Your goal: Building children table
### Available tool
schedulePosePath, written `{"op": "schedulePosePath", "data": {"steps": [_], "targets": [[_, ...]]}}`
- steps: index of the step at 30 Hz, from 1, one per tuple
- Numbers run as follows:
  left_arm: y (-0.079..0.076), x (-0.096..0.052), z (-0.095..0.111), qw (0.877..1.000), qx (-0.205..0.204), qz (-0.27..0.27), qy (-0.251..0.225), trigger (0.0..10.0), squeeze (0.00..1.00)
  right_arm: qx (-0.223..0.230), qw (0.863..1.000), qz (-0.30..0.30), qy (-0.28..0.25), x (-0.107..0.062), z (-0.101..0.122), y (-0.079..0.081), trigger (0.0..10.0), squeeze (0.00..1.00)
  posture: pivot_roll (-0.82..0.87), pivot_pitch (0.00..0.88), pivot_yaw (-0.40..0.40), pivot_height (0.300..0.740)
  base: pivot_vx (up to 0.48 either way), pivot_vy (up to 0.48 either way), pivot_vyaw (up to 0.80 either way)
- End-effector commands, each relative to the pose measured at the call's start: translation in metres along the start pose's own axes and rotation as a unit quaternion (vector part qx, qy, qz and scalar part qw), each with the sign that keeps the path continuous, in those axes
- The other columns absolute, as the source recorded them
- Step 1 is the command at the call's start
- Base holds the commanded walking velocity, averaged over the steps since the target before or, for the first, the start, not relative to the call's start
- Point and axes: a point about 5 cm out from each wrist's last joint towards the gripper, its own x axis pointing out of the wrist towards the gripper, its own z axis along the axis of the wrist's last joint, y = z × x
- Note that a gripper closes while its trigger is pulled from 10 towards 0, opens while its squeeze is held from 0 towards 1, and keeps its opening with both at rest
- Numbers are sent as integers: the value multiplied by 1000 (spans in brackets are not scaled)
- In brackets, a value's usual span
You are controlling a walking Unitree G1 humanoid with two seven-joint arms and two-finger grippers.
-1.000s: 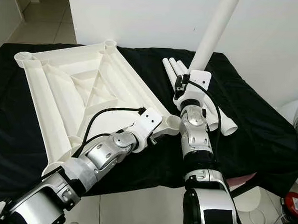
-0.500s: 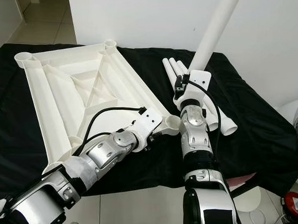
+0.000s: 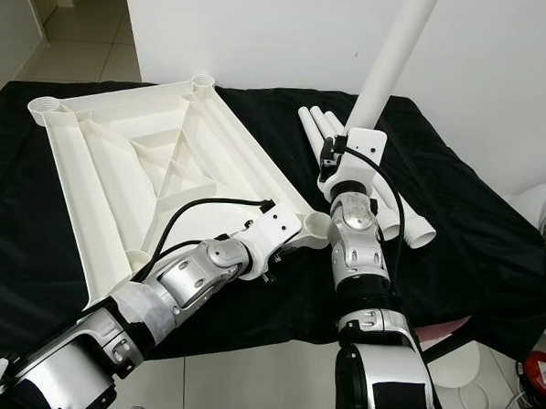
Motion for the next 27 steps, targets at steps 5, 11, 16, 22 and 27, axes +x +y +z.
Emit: {"op": "schedulePosePath", "data": {"steps": [5, 11, 16, 22, 27], "targets": [[-3, -12, -20, 996, 30, -81, 38, 0, 0, -2, 1000, -6, -5, 2, 4, -2, 10000, 0, 53, 34, -29, 740, 0, 0, 0], [7, -26, -35, 989, 70, -111, 67, 8275, 0, -1, 1000, -9, -4, 2, 3, -3, 10000, 0, 59, 42, -28, 740, 0, 0, 0], [17, -43, -47, 983, 100, -131, 87, 7294, 0, 0, 1000, -10, -4, 2, 3, -2, 10000, 0, 60, 43, -27, 740, 0, 0, 0], [32, -58, -59, 978, 123, -118, 119, 10000, 0, 0, 1000, -10, -3, 2, 3, -2, 10000, 0, 62, 43, -29, 740, 0, 0, 0], [37, -68, -62, 976, 126, -125, 127, 10000, 0, -1, 1000, -4, 1, 2, 2, -1, 10000, 0, 63, 45, -34, 740, 0, 0, 0]]}}
